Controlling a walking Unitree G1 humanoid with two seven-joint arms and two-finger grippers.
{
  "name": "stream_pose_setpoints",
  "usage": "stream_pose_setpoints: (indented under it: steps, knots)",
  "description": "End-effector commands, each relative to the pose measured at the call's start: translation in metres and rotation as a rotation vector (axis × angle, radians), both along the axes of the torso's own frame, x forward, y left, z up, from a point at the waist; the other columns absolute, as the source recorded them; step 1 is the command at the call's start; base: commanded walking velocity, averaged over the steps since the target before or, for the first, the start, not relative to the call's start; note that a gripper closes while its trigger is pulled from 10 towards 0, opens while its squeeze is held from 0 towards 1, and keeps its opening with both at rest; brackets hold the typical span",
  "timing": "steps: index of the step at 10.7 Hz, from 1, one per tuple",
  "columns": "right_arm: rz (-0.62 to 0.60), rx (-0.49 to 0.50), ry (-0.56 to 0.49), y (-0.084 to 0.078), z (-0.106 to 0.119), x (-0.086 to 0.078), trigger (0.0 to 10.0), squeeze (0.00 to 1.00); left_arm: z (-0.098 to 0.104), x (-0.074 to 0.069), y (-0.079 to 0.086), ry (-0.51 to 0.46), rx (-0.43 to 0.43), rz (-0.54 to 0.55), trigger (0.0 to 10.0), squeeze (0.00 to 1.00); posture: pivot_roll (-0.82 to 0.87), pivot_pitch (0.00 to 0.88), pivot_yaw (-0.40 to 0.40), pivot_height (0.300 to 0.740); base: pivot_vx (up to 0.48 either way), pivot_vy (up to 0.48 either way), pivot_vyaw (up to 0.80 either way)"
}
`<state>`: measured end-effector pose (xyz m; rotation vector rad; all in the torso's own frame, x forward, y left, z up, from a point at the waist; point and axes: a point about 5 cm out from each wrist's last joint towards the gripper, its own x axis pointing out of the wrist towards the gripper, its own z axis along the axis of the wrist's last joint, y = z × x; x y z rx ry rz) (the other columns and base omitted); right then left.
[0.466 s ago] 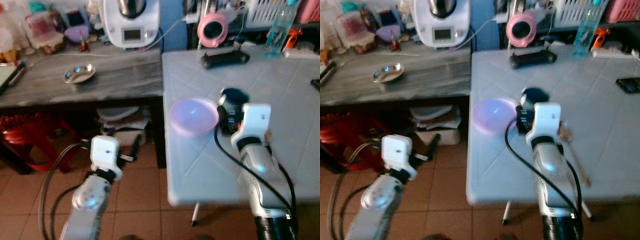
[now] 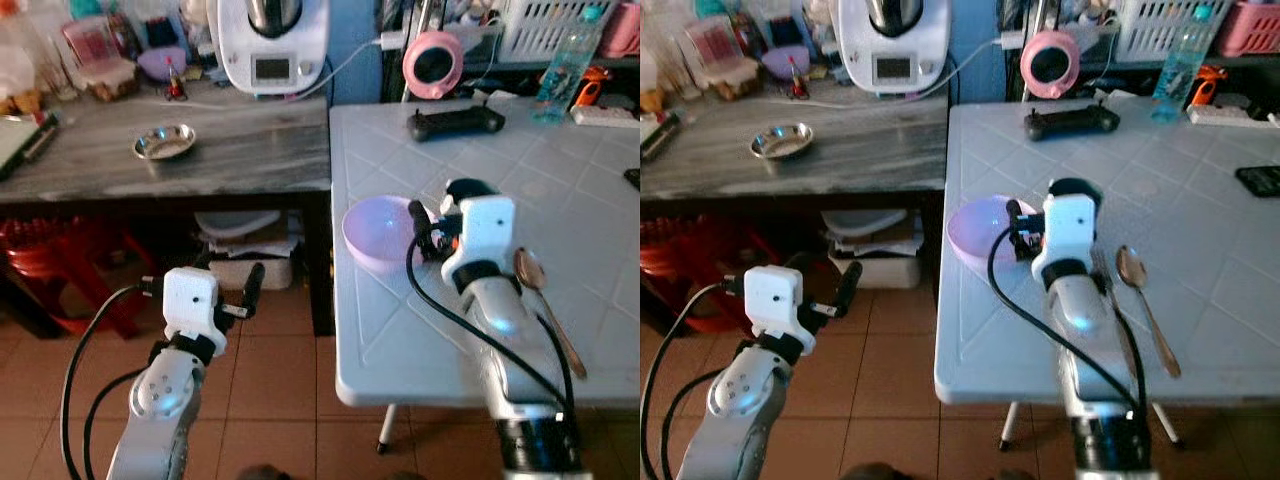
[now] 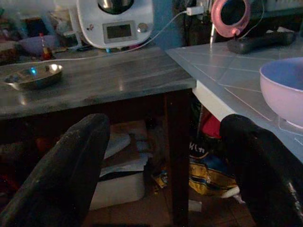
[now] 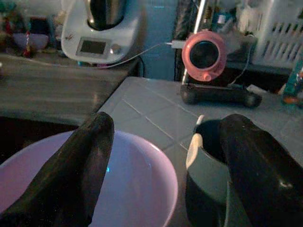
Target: Setting the table
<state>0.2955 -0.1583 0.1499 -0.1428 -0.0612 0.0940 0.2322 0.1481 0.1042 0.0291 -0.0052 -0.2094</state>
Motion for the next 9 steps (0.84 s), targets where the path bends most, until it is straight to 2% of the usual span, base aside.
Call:
stream_pose_setpoints:
  steps: [1,3,8,9]
  knots:
    - [0.028,-0.008,0.003,0.006,-0.001,0.001,10.0,0.00,-0.002,0.002,0.005,0.013,0.014,0.019,10.0,0.00,-0.04,0.002,0.073,0.740,0.000,0.000,0.00]
    - [0.142,-0.072,0.045,0.018,-0.015,-0.013,10.0,0.00,-0.004,0.002,0.008,0.025,0.013,0.038,10.0,0.00,-0.04,0.005,0.072,0.740,0.000,0.000,0.00]
    - [0.337,-0.168,0.032,0.031,-0.012,-0.018,10.0,0.00,-0.004,0.005,0.006,0.022,0.006,0.042,10.0,0.00,-0.05,0.006,0.070,0.740,0.000,0.000,0.00]
    - [0.396,-0.185,0.051,0.036,-0.014,-0.020,10.0,0.00,-0.006,0.003,0.006,0.046,-0.021,0.061,10.0,0.00,-0.04,0.009,0.068,0.740,0.000,0.000,0.00]
